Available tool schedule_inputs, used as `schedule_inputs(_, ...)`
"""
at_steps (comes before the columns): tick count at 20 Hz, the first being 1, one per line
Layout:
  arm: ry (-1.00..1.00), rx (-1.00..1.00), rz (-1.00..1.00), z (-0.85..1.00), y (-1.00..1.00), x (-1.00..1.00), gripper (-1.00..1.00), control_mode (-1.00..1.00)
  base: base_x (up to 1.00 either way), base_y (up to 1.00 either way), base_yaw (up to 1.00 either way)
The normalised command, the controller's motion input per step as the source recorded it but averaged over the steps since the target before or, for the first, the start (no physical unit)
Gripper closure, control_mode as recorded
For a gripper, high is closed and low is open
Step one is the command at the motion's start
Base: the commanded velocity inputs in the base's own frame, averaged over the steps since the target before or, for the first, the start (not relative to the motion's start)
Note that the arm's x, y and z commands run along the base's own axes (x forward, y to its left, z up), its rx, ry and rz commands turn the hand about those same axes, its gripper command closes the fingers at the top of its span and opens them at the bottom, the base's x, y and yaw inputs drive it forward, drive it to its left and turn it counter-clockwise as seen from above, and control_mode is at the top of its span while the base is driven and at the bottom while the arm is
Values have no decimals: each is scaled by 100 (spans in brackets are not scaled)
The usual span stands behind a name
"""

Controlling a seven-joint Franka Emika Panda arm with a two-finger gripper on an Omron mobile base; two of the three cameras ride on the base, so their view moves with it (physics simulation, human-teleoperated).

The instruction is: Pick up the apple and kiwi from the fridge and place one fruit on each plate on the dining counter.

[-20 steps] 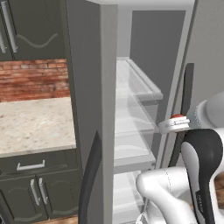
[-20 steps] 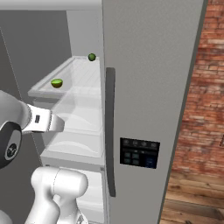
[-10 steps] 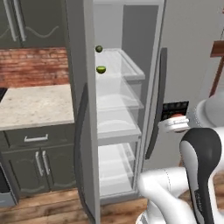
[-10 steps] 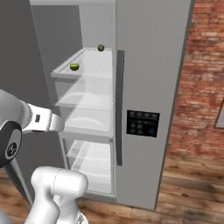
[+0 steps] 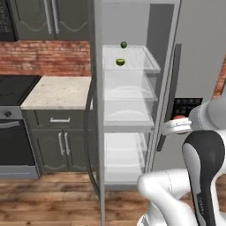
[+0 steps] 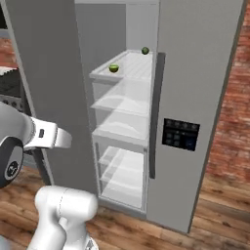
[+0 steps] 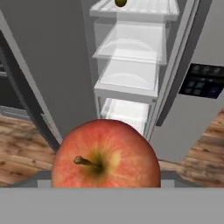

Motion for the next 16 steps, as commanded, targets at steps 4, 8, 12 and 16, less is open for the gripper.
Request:
schedule_inputs(4,0,0,0,0,0,0,100,100,-33,0,92)
schedule_inputs(8,0,0,0,0,0,0,100,100,-19,0,96)
schedule_inputs(12,0,0,0,0,0,0,100,100,-28,0,93)
schedule_inputs(16,0,0,0,0,0,0,100,100,-35,8,90)
